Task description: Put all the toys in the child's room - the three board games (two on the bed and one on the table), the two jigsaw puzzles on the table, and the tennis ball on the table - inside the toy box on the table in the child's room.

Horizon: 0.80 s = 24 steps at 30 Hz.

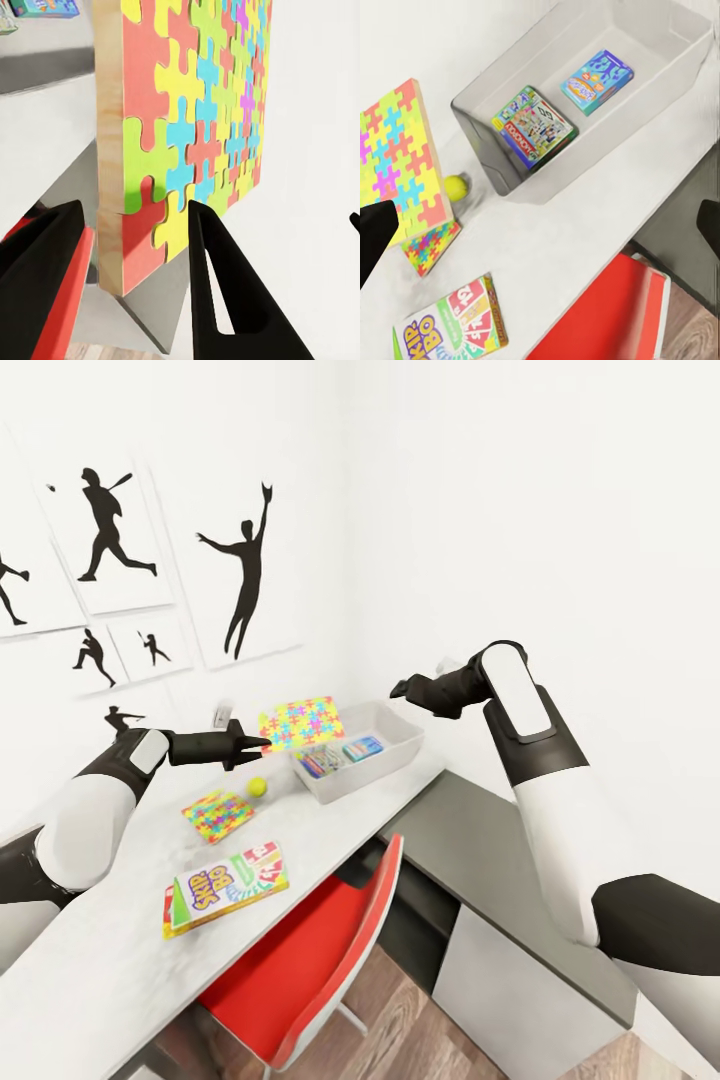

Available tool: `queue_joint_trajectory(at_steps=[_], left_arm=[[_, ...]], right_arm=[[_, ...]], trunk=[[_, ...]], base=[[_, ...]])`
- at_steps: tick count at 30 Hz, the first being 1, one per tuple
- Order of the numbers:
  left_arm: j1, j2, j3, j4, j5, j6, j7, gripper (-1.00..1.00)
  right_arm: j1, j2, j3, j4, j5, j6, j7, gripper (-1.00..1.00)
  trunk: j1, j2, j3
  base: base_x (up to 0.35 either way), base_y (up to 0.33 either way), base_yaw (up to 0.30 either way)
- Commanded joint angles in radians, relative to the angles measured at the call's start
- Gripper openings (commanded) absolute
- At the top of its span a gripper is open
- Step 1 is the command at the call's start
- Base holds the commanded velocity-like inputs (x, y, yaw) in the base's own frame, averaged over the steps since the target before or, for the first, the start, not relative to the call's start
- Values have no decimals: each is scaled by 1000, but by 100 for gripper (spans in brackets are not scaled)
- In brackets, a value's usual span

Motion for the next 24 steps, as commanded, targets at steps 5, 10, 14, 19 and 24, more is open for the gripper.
queue_joint_trajectory(at_steps=[5, 10, 14, 19, 24], left_arm=[[-1, 1, -1, 0, 10, 7, 4, -100], [-1, 0, -1, 0, 10, 7, 4, -100], [-1, 0, 0, 0, 10, 7, 4, -100], [-1, 0, 1, -2, 9, 8, 4, -100], [-1, 0, 1, -3, 9, 8, 5, -100]], right_arm=[[-1, 0, 1, -1, -9, 2, -10, 100], [-1, 0, 1, -1, -9, 2, -10, 100], [-1, 0, 1, -1, -9, 2, -10, 100], [-1, 0, 1, -1, -9, 2, -10, 100], [-1, 0, 1, -1, -9, 3, -10, 100]], trunk=[[1, -2, 4], [1, -2, 6], [1, -2, 11], [1, -2, 18], [1, -2, 21]], base=[[23, -145, 0], [32, -53, 11], [175, -160, 101], [97, -88, 129], [36, -157, 58]])
